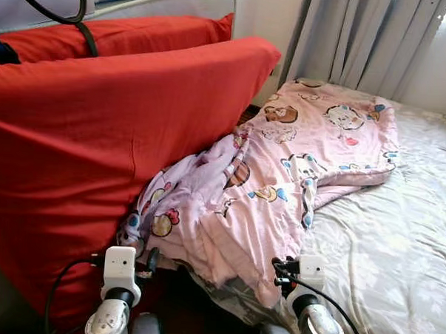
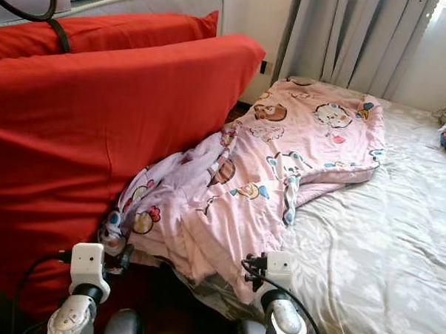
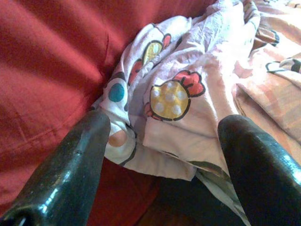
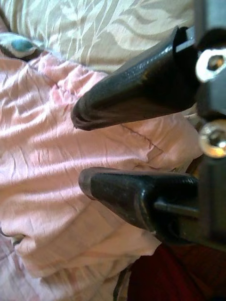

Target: Clean up the room

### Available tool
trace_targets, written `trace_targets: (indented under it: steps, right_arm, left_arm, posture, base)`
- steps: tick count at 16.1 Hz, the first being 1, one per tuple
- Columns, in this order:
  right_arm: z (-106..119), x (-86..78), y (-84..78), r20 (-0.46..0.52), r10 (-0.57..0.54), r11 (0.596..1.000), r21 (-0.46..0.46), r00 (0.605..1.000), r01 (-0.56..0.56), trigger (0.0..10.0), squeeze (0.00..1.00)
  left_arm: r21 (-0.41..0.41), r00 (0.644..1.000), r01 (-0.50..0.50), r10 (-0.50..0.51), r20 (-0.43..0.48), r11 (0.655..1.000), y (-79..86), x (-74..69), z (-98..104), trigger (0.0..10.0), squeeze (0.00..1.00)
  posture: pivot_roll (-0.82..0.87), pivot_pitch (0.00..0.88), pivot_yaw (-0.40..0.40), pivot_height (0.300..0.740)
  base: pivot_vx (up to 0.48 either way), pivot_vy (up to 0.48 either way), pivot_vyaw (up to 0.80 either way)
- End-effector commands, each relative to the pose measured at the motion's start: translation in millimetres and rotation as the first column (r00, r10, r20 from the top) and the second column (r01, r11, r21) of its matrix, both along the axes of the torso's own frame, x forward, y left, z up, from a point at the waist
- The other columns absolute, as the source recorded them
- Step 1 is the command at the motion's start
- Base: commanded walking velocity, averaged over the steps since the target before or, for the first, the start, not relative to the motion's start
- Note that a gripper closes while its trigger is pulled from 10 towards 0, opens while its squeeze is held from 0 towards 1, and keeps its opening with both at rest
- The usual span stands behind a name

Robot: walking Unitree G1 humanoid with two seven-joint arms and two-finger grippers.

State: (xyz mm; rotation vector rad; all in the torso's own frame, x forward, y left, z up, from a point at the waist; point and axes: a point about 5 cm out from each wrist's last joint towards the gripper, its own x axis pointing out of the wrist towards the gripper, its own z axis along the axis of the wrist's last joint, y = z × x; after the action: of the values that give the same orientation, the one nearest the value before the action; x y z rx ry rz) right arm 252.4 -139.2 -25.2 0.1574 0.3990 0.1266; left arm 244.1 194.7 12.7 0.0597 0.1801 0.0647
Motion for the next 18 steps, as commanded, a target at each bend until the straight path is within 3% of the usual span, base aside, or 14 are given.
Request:
trace_targets:
  steps: [1, 18]
  right_arm:
    - [2.9, 3.7, 1.9, 0.013, 0.01, 1.0, -0.005, 1.0, -0.01, 10.0, 0.0]
    - [-4.6, 1.8, 3.4, -0.073, -0.031, 0.999, 0.016, 0.997, 0.032, 10.0, 0.0]
  left_arm:
    - [0.001, 1.0, 0.007, -0.007, -0.003, 1.0, -0.3, 0.2, 0.4, 10.0, 0.0]
    - [-0.002, 1.0, 0.028, -0.028, -0.002, 1.0, -2.6, -1.2, 5.0, 10.0, 0.0]
  posture:
    - [0.05, 0.0, -0.077, 0.606]
    - [0.06, 0.0, -0.074, 0.606]
  base:
    - [0.266, 0.0, 0.61]
    - [0.299, 0.0, 0.0]
